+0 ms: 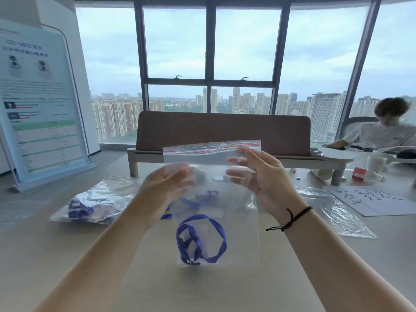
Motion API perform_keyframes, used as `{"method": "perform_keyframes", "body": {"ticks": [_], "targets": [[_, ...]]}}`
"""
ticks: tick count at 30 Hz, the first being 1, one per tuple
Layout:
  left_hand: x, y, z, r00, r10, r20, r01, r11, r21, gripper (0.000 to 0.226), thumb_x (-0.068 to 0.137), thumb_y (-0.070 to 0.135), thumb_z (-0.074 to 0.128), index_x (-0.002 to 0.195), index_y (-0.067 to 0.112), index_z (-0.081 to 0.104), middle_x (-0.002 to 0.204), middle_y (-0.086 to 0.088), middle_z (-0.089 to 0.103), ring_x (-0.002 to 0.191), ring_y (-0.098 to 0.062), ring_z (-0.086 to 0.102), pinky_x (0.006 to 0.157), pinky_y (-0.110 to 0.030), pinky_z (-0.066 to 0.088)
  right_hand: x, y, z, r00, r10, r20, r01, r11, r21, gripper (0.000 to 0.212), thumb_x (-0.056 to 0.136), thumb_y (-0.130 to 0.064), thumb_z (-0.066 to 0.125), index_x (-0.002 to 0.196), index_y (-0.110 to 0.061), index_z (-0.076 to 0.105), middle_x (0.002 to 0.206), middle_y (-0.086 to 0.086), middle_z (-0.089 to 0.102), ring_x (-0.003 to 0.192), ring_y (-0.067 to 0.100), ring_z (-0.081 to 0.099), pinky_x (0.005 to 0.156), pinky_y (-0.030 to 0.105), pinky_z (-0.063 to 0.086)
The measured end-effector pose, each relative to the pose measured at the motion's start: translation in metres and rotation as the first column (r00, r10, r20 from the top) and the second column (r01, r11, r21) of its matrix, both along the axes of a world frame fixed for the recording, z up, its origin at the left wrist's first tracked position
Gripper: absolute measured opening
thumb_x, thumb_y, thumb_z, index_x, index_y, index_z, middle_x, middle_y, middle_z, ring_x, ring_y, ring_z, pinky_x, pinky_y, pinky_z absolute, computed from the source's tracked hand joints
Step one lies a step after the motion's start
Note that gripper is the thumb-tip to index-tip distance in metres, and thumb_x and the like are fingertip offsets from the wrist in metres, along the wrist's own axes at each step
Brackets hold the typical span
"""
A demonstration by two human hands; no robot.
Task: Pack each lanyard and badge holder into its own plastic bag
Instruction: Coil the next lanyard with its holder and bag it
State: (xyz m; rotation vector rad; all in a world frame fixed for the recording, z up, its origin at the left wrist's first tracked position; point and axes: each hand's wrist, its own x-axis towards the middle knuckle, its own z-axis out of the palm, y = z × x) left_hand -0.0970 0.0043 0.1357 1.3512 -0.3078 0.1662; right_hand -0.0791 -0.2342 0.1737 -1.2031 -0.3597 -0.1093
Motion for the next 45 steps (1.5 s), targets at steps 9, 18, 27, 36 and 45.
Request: {"method": "perform_keyframes", "body": {"ticks": [9, 18, 27, 36, 45], "targets": [[0.006, 0.001, -0.098, 0.909, -0.075, -0.410, 0.172, 0.963, 0.206, 0.020, 0.093, 0.016, 0.066, 0.102, 0.000, 0.073, 0.092, -0.017, 0.073, 0.080, -0.027, 0.070, 0.072, -0.042, 0.060, 0.021, -0.004, -0.009, 0.993, -0.087, -0.082, 0.091, 0.994, 0.053, 0.030, 0.096, -0.029, 0.062, 0.117, -0.008, 0.065, 0.106, 0.016, 0.075, 0.078, 0.036, 0.072, 0.070, 0.041, 0.060], [0.016, 0.016, -0.118, 0.923, 0.057, -0.382, -0.009, 0.992, 0.128, 0.029, 0.102, 0.024, 0.051, 0.109, 0.006, 0.072, 0.104, -0.018, 0.075, 0.086, -0.030, 0.071, 0.075, -0.036, 0.057, 0.043, -0.010, -0.084, 0.922, 0.001, -0.388, -0.062, 0.987, -0.146, 0.027, 0.100, -0.020, 0.055, 0.127, -0.017, 0.058, 0.105, 0.015, 0.075, 0.080, 0.034, 0.074, 0.059, 0.035, 0.059], [0.027, 0.057, -0.124, 0.963, 0.238, -0.124, -0.158, 0.875, 0.457, 0.020, 0.101, 0.012, 0.054, 0.099, 0.013, 0.074, 0.083, 0.005, 0.077, 0.075, -0.007, 0.068, 0.068, -0.017, 0.051, 0.064, 0.027, -0.115, 0.907, 0.076, -0.415, -0.099, 0.995, -0.033, 0.036, 0.108, -0.013, 0.030, 0.130, -0.026, 0.056, 0.111, 0.015, 0.074, 0.094, 0.041, 0.070, 0.080, 0.051, 0.060], [0.027, 0.146, -0.106, 0.910, 0.412, -0.049, -0.311, 0.754, 0.578, 0.014, 0.095, 0.036, 0.065, 0.105, 0.030, 0.071, 0.086, 0.009, 0.079, 0.079, -0.007, 0.075, 0.078, -0.026, 0.058, 0.112, 0.123, -0.106, 0.899, 0.129, -0.419, -0.145, 0.989, -0.006, 0.038, 0.108, -0.017, 0.032, 0.132, -0.032, 0.058, 0.115, 0.012, 0.073, 0.087, 0.041, 0.072, 0.062, 0.047, 0.062], [0.055, 0.260, -0.088, 0.708, 0.673, -0.214, -0.547, 0.714, 0.437, 0.029, 0.079, 0.026, 0.083, 0.107, 0.024, 0.075, 0.078, -0.002, 0.078, 0.072, -0.022, 0.075, 0.076, -0.041, 0.060, 0.189, 0.258, -0.099, 0.863, 0.123, -0.489, -0.157, 0.987, -0.029, 0.038, 0.108, -0.022, 0.031, 0.141, -0.032, 0.046, 0.118, 0.011, 0.070, 0.090, 0.038, 0.074, 0.074, 0.047, 0.061]]}}
